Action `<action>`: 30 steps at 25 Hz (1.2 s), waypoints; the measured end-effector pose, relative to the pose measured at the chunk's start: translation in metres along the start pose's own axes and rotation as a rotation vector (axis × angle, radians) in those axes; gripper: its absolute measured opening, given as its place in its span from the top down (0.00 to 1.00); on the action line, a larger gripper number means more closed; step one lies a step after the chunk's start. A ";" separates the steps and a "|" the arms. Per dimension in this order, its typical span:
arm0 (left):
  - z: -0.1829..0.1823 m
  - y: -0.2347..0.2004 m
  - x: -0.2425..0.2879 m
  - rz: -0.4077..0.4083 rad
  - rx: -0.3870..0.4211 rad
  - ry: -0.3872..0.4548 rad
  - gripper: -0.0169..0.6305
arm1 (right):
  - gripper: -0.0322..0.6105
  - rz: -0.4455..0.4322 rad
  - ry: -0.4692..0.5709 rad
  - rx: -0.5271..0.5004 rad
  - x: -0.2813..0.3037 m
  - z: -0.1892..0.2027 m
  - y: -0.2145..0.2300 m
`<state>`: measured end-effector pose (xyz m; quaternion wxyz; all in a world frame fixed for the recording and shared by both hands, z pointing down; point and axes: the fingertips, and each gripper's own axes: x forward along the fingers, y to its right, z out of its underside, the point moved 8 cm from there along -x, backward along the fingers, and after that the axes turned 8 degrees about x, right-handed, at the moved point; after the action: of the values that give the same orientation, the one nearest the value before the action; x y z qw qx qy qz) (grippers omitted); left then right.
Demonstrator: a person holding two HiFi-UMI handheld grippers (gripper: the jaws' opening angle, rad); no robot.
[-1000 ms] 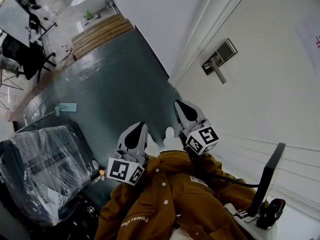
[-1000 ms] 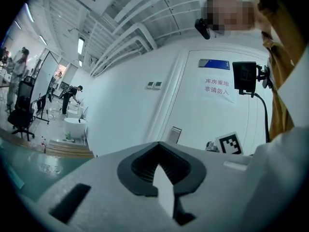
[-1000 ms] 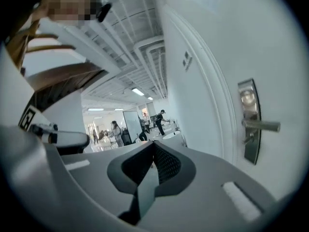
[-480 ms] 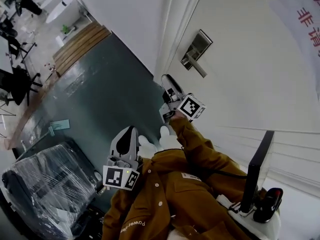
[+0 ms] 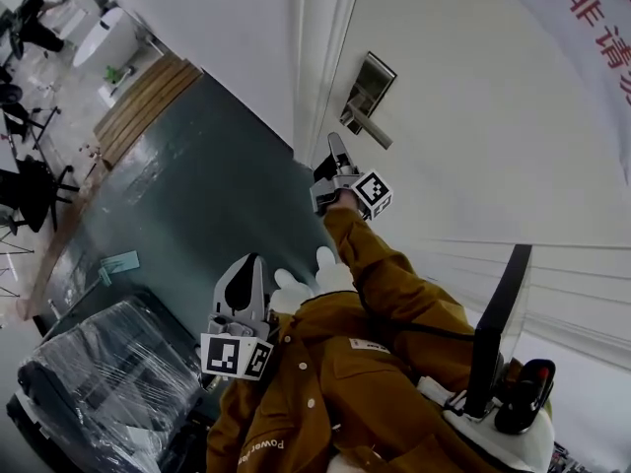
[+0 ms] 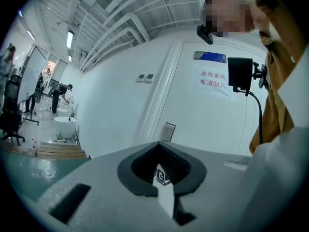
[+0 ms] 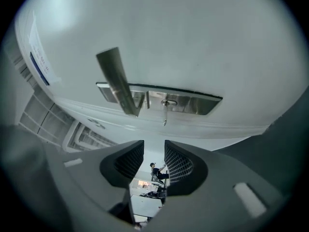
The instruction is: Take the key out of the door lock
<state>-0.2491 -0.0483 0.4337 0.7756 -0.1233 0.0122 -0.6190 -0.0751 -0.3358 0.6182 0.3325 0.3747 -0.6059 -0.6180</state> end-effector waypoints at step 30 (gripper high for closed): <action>-0.008 0.008 -0.018 -0.023 -0.007 -0.021 0.98 | 0.90 -0.160 0.199 0.144 0.025 -0.030 0.013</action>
<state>-0.2466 -0.0304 0.4222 0.7682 -0.1329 0.0049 -0.6263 -0.0623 -0.3731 0.6301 0.3129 0.5041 -0.5809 -0.5573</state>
